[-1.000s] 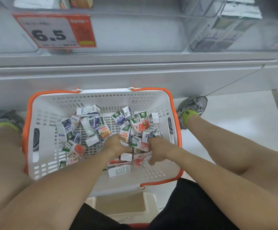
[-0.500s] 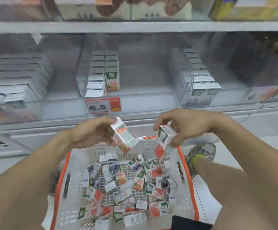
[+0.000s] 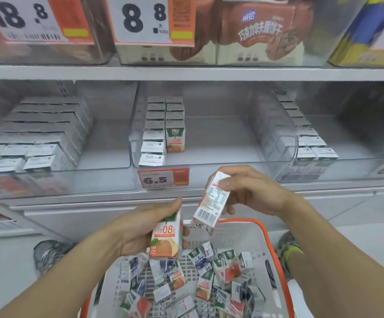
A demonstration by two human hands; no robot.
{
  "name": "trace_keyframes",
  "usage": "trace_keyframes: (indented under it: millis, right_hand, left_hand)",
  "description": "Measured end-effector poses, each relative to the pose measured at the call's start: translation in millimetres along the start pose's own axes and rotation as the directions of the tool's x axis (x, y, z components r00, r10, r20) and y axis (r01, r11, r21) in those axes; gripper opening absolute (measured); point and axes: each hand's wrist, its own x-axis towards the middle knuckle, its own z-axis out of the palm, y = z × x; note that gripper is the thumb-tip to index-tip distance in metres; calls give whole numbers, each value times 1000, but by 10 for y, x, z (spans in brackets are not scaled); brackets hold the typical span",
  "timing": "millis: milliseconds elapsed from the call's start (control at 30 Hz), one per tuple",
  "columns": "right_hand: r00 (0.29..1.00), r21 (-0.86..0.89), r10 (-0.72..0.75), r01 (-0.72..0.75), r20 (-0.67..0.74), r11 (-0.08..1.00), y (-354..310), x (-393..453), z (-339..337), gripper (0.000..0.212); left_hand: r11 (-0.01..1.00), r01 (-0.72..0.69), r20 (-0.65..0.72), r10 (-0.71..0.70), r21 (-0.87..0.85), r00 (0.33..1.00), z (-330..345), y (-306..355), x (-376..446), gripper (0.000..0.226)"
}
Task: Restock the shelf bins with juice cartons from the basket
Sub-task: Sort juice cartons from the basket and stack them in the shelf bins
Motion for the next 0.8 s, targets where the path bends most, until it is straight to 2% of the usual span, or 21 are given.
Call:
trace_keyframes:
  millis: [67, 200, 300, 433, 600, 667, 800]
  right_hand:
    - [999, -24, 15, -16, -33, 1000, -14, 52, 38, 38]
    - [988, -58, 76, -84, -134, 995, -24, 157, 137, 49]
    - [977, -104, 125, -144, -174, 984, -48, 191, 211, 49]
    - [963, -11, 165, -171, -211, 985, -61, 191, 260, 45]
    - [973, 102, 175, -161, -150, 982, -76, 131, 249, 49]
    - [968, 92, 145, -129, -203, 987, -55, 137, 317, 54]
    - [957, 84, 36, -12, -289, 996, -16, 196, 628, 60]
  left_hand:
    - [999, -26, -2, 26, 46, 1000, -37, -10, 9, 62]
    - [994, -108, 19, 108, 4, 994, -109, 49, -7, 44]
    - [984, -177, 59, 178, -35, 982, -165, 78, -56, 59]
    - [966, -251, 81, 256, -69, 963, -237, 60, -89, 78]
    - [946, -298, 11, 302, -126, 953, -248, 63, -135, 62]
    - [933, -332, -46, 329, -137, 943, -278, 61, -169, 55]
    - [897, -406, -140, 385, -176, 912, -400, 1, -346, 58]
